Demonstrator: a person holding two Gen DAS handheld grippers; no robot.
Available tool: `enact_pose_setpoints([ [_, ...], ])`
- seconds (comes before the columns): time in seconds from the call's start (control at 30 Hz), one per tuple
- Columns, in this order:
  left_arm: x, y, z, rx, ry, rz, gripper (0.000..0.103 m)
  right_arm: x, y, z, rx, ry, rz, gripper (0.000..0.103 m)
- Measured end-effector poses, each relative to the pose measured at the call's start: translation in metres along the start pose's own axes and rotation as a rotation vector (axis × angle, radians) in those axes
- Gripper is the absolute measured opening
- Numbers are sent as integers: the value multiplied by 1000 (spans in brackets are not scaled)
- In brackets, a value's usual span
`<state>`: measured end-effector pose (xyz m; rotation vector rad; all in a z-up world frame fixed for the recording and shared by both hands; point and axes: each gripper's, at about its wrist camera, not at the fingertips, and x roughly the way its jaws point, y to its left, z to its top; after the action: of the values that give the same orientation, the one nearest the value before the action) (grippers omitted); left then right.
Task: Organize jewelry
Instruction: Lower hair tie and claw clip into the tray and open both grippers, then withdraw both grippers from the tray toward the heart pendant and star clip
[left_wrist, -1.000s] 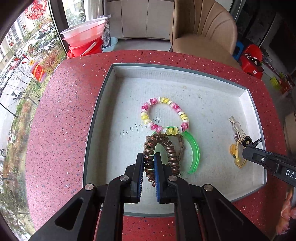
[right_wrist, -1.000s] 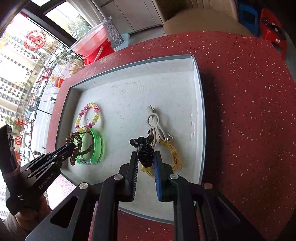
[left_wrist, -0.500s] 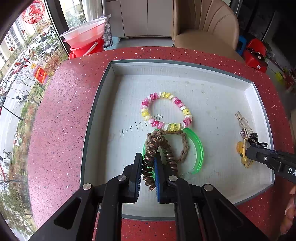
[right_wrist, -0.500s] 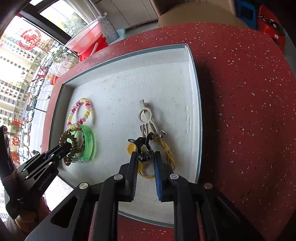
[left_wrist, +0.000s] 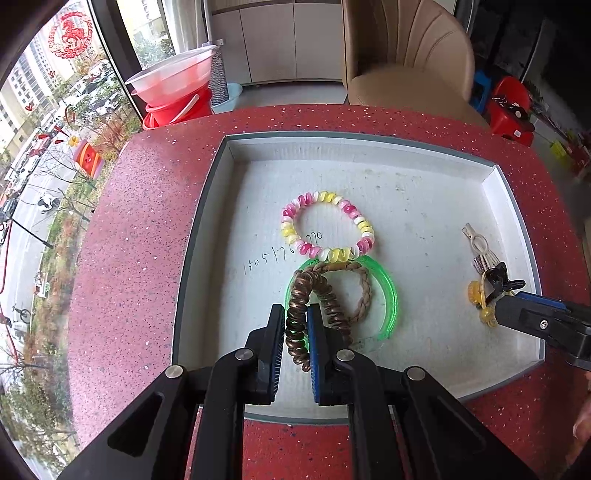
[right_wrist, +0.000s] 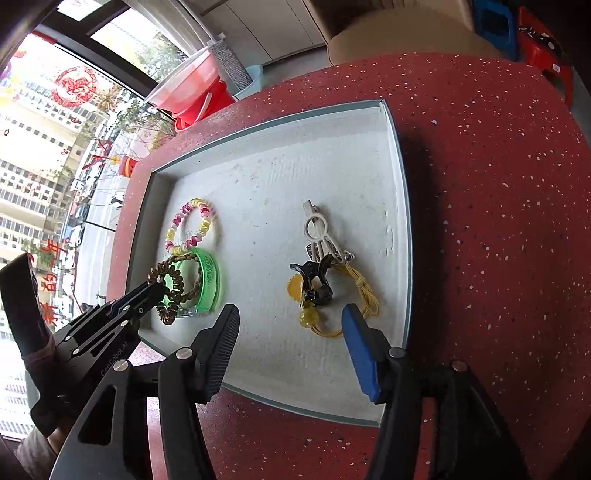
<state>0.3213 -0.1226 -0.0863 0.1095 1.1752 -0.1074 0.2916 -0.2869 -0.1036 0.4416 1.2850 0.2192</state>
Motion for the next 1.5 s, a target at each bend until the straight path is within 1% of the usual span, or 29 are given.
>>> enact_pose_setpoints([
  [0.23, -10, 0, -2, 0, -36, 10, 30, -14, -2, -5, 19, -24, 35, 62],
  [0.5, -13, 1, -2, -22, -44, -5, 30, -21, -3, -12, 20, -27, 65, 63],
  [0.53, -14, 3, 0, -26, -46, -10, 46, -22, -4, -12, 22, -27, 70, 63],
  [0.57, -15, 3, 0, -31, -49, -13, 66, -22, -5, -13, 22, -26, 75, 63],
  [0.6, -17, 4, 0, -39, -59, -9, 103, -23, -4, -14, 22, -26, 78, 63],
  [0.67, -24, 5, 0, -50, -97, -1, 103, -25, -4, -15, 18, -29, 88, 63],
  [0.77, -26, 5, 1, -50, -94, -3, 103, -28, -2, -15, 14, -33, 102, 63],
  [0.8, -27, 5, 0, -48, -95, 4, 103, -30, -1, -16, 12, -37, 109, 65],
  [0.87, -31, 5, -3, -47, -95, 10, 103, -33, 1, -18, 3, -48, 122, 73],
  [0.9, -33, 5, -5, -45, -94, 14, 103, -37, 0, -20, -3, -54, 131, 81],
  [0.93, -34, 6, -8, -42, -91, 18, 103, -39, 2, -22, -8, -63, 137, 85],
  [1.03, -40, 10, -16, -41, -95, 8, 103, -46, 7, -31, -27, -91, 143, 87],
  [1.13, -42, 13, -30, -29, -86, -3, 103, -49, 13, -45, -55, -88, 128, 87],
  [1.2, -45, 16, -42, -21, -81, 0, 103, -49, 16, -58, -74, -68, 113, 87],
  [1.3, -50, 22, -64, 6, -92, 17, 103, -45, 22, -82, -90, -29, 64, 87],
  [1.4, -49, 29, -88, 39, -61, 21, 103, -37, 25, -109, -79, 13, 22, 87],
  [1.5, -44, 34, -110, 81, -20, -6, 103, -26, 26, -134, -52, 53, -25, 87],
])
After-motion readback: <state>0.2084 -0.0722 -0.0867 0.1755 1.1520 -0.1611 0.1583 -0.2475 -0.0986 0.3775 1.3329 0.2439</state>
